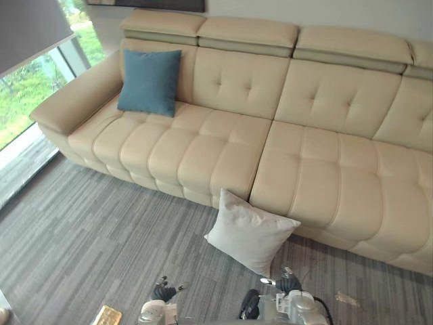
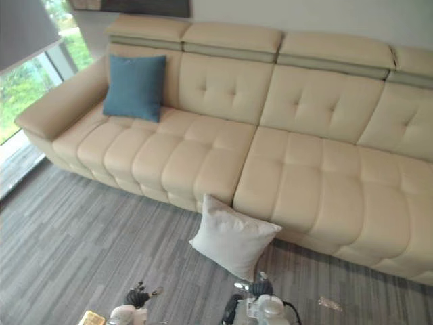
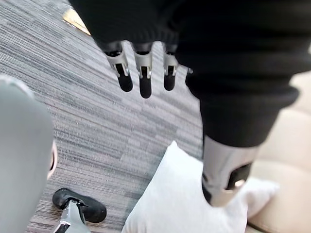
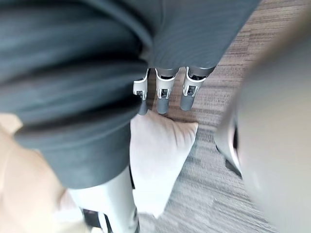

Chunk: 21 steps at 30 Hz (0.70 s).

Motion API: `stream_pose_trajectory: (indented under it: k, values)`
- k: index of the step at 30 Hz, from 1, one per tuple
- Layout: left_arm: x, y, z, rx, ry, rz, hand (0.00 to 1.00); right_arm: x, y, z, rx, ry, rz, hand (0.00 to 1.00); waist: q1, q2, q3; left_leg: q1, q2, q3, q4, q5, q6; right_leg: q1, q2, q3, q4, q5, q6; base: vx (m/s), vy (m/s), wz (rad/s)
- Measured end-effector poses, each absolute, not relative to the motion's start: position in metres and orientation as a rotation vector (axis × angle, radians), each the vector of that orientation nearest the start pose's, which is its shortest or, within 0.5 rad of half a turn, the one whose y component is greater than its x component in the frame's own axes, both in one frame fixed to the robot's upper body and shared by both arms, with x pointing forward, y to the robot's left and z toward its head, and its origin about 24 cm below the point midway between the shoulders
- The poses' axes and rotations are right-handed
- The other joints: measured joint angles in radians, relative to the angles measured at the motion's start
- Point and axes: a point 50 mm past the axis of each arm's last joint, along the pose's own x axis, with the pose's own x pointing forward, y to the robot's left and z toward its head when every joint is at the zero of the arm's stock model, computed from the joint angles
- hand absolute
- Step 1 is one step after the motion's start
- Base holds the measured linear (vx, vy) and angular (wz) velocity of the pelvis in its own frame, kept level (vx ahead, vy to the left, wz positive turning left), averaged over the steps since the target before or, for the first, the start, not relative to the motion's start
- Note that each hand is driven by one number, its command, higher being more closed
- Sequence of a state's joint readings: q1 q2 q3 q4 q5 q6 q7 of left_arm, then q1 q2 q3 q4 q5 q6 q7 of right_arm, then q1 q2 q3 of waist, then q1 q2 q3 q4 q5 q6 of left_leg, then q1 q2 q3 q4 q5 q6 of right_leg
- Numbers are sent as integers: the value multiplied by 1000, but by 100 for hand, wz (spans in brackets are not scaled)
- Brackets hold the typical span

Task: Pick up cushions and gather them together orderly.

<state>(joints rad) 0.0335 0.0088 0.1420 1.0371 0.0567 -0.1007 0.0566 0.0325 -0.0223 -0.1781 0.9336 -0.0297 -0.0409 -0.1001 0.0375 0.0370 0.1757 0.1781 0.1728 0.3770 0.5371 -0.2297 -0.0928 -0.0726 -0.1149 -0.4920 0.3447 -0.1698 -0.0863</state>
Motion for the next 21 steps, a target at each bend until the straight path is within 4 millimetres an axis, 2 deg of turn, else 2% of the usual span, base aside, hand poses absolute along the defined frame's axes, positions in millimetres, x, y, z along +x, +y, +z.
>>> stream_pose_trajectory:
  k: [1, 3, 4, 6, 7, 8, 9, 10, 12, 15, 18, 21]
  values:
    - [123, 178, -152, 8, 957, 186, 0, 135, -190, -145, -15, 933, -264, 0, 14, -13, 8, -76, 32, -46, 176, -1, 11, 31, 7, 18, -4, -24, -2, 139, -58, -19]
    - [123, 180, -151, -5, 944, 208, 0, 133, -190, -145, -15, 939, -267, 0, 19, -11, 9, -122, 39, -83, 221, -58, 16, 59, 14, 36, -7, -39, -7, 172, -20, -42]
    - [123, 180, -150, -3, 939, 210, 0, 132, -189, -146, -13, 941, -268, 0, 20, -13, 10, -168, 32, -103, 187, -89, 15, 77, 15, 50, -8, -41, 7, 184, 25, -68]
    - [123, 180, -150, -4, 934, 211, 0, 133, -188, -145, -13, 941, -270, 0, 25, -13, 10, -219, -5, -176, 87, -101, 22, 80, 15, 90, -8, -46, 17, 140, 75, -68]
    - [125, 180, -149, -6, 927, 215, 0, 134, -188, -145, -15, 937, -268, 0, 28, -13, 10, -257, -50, -264, -3, -100, 24, 82, 15, 133, -7, -55, 27, 211, 206, -91]
    - [125, 180, -149, -10, 922, 222, 0, 135, -187, -145, -28, 936, -258, 0, 31, -14, 9, -281, -86, -362, -79, -88, 31, 80, 15, 178, 2, -61, 39, 187, 185, -95]
    - [125, 180, -149, -10, 921, 224, 0, 135, -187, -145, -32, 935, -254, 0, 31, -14, 9, -282, -97, -391, -106, -75, 32, 75, 15, 191, 8, -64, 46, 174, 215, -108]
    - [124, 181, -149, -25, 919, 240, 0, 135, -186, -145, -50, 940, -240, 0, 36, -13, 7, -268, -107, -424, -133, 25, 8, 72, 25, 244, 25, -69, 78, 171, 219, -102]
    - [120, 189, -150, -10, 936, 254, 0, 130, -180, -149, -52, 963, -218, 0, 35, -41, -25, -238, -116, -352, -159, 6, 36, 77, 25, 325, -25, -49, 110, 236, 292, -95]
    - [117, 197, -151, 4, 950, 268, 0, 122, -173, -152, -29, 985, -217, 0, 32, -71, -44, -212, -136, -309, -202, 8, 45, 79, 8, 363, -65, -30, 130, 168, 167, -41]
    - [116, 197, -153, 24, 966, 248, 0, 118, -173, -153, -26, 999, -219, 0, 27, -76, -50, -147, -163, -303, -251, 10, 48, 133, -10, 381, -104, -25, 139, 199, 115, -15]
    - [115, 194, -154, 30, 973, 232, 0, 117, -173, -154, -25, 1005, -223, 0, 27, -74, -57, -112, -164, -301, -280, 9, 49, 156, -9, 392, -111, -28, 144, 113, 27, -1]
